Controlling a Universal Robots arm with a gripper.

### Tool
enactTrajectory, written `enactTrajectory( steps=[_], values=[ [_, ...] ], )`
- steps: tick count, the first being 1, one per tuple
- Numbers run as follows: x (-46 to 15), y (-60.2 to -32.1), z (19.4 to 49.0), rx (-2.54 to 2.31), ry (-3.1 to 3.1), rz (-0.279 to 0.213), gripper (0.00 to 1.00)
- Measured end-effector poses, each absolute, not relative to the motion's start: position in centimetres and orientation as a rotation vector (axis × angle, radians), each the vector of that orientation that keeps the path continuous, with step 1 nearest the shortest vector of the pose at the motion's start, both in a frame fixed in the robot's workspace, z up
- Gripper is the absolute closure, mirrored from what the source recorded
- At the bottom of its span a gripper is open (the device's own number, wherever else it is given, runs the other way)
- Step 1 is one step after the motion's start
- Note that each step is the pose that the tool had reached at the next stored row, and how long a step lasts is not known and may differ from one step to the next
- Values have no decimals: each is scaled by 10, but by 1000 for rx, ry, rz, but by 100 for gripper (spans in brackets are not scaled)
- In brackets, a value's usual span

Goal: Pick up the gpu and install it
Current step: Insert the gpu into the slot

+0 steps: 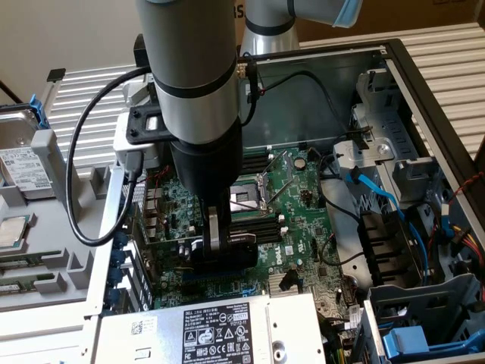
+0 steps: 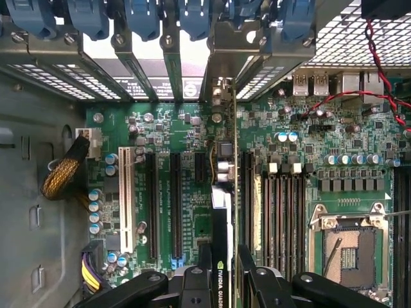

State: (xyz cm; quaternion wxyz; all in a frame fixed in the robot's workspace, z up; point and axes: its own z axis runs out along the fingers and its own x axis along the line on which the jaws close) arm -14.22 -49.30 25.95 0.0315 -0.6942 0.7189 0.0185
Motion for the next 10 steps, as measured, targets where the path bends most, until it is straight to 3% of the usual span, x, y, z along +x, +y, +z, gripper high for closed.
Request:
enactTrajectory(
  steps=[10],
  values=[
    [-142,-493,259,-2138,2214,57,74]
  ],
)
